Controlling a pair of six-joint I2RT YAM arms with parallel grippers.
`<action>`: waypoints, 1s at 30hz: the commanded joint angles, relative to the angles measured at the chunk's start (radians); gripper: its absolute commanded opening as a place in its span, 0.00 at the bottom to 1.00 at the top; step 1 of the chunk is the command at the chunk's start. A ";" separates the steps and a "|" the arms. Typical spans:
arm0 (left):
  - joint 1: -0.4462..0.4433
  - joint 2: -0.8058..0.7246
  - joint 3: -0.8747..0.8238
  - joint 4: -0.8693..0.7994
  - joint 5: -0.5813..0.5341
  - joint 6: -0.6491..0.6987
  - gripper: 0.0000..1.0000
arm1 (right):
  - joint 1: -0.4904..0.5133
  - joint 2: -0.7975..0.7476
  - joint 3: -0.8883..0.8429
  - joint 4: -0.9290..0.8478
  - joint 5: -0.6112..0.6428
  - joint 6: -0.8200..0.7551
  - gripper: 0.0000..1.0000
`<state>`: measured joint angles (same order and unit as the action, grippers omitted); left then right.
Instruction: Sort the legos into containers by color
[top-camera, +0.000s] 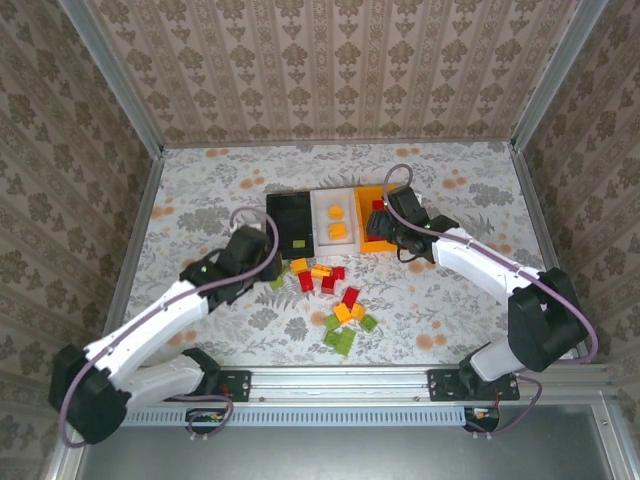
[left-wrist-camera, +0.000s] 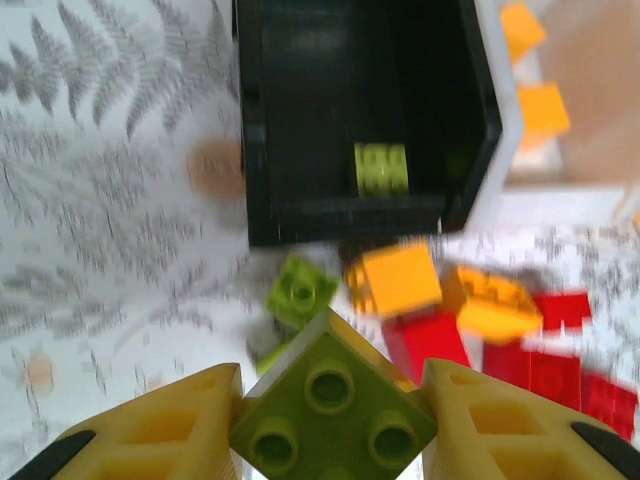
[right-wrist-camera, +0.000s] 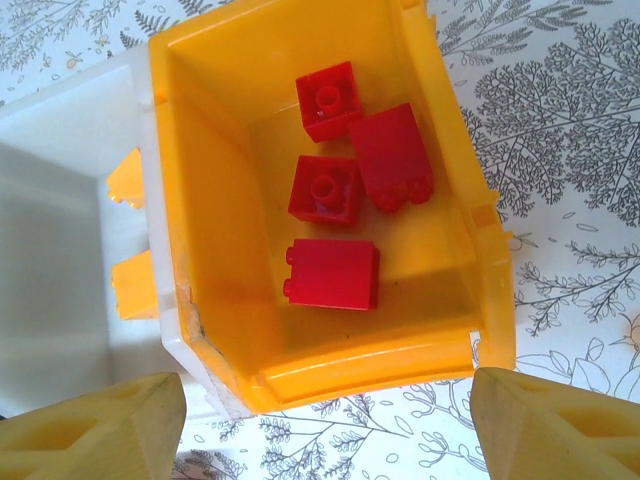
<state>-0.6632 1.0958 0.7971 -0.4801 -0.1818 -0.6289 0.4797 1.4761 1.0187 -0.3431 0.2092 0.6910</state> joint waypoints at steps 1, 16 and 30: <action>0.060 0.145 0.105 0.078 0.056 0.097 0.36 | -0.001 -0.038 -0.022 -0.003 -0.001 0.013 0.76; 0.132 0.654 0.485 0.107 0.113 0.163 0.60 | -0.001 -0.132 -0.074 -0.036 -0.014 0.009 0.77; 0.065 0.366 0.402 0.115 0.173 0.119 1.00 | 0.056 -0.197 -0.115 -0.110 -0.095 -0.065 0.78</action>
<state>-0.5694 1.5719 1.2377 -0.3637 -0.0360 -0.4969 0.5098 1.2999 0.9253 -0.3954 0.1551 0.6647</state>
